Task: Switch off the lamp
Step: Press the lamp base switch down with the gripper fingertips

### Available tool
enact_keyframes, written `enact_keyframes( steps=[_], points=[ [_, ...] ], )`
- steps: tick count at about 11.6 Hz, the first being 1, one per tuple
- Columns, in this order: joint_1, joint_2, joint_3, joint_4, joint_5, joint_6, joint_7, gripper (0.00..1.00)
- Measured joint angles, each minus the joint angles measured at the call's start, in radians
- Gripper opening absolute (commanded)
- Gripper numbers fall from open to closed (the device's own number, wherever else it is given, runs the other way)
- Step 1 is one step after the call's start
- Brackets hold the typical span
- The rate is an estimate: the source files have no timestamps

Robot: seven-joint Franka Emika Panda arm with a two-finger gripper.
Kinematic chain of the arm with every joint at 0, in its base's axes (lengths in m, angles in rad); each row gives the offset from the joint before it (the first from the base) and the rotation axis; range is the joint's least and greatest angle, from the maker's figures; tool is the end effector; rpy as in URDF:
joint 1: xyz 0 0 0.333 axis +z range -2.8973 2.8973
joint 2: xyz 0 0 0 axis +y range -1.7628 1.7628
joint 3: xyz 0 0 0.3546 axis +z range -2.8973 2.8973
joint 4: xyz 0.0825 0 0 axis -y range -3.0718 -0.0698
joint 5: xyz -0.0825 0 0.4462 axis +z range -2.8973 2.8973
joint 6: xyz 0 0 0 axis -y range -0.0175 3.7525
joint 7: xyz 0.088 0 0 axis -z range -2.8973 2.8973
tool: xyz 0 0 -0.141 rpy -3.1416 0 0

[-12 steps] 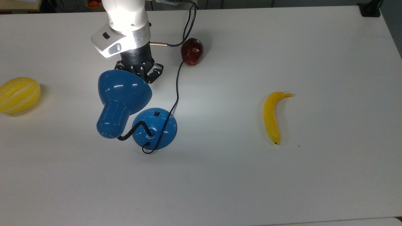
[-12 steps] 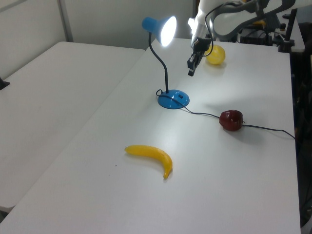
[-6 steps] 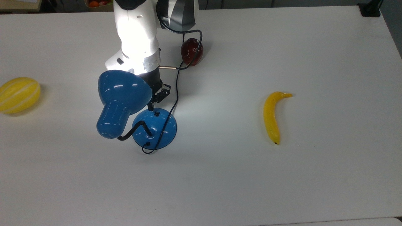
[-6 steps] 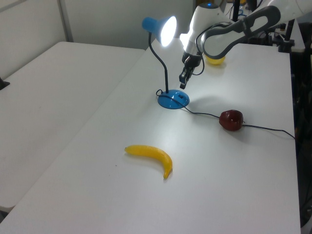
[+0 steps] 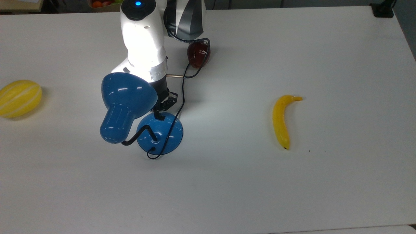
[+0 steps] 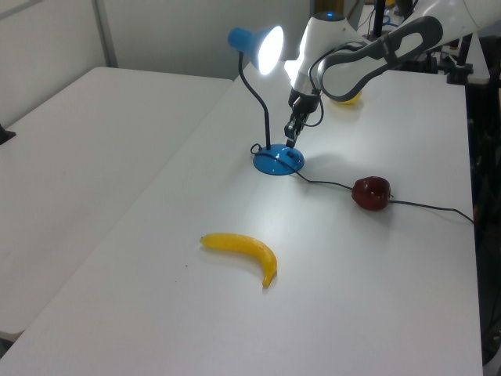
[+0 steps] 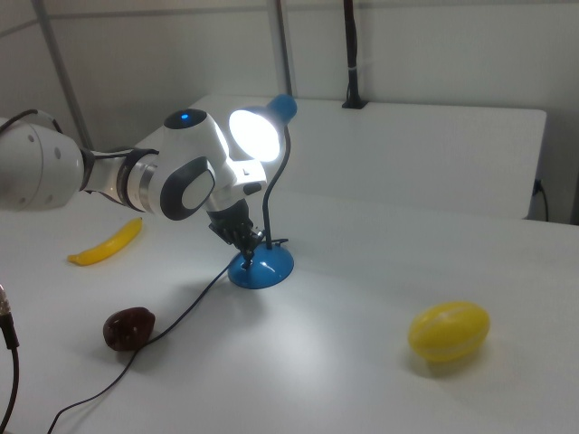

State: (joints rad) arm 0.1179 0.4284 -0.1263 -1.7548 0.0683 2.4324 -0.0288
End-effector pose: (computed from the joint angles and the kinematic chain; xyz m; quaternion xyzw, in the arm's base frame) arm 0.7550 0.0032 0.3196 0.9920 -0.0039 0.1262 0.0023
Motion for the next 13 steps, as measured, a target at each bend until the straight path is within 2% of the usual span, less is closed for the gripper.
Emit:
enact_keyframes(
  steps=[13],
  points=[
    [0.016,0.009,0.003,-0.003,-0.006,0.0,0.0,0.0]
  ],
)
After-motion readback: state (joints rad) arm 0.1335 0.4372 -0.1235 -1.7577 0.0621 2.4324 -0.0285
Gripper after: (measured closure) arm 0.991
